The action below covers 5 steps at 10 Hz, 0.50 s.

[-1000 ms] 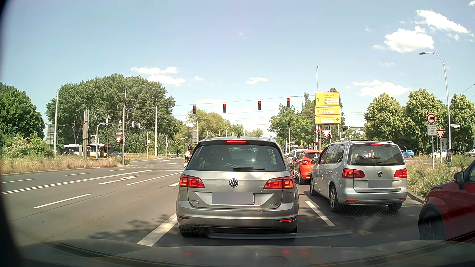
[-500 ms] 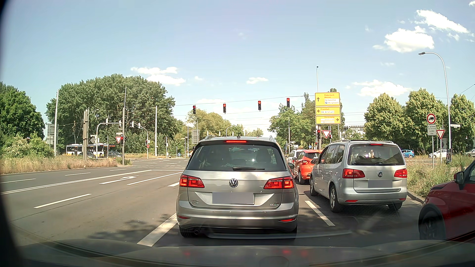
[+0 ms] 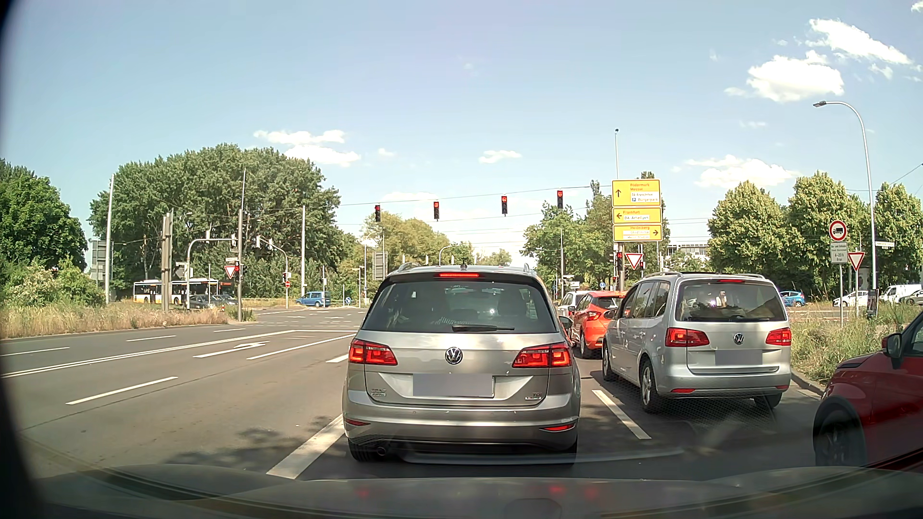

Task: Follow the waypoints while adhering to traffic rules and regulations

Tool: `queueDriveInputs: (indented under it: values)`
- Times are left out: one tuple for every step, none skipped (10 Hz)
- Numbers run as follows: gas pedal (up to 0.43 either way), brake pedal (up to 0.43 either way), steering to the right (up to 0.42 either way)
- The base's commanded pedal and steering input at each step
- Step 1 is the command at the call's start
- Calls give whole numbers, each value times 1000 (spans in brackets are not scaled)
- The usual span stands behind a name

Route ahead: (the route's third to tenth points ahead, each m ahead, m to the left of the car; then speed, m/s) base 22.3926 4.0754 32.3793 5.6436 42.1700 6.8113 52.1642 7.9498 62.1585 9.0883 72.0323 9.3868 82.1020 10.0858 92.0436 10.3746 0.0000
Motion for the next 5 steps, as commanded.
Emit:
queueDriveInputs:
  values:
    - [0, 323, 3]
    - [0, 323, 3]
    - [0, 323, 3]
    - [0, 323, 3]
    - [0, 323, 3]
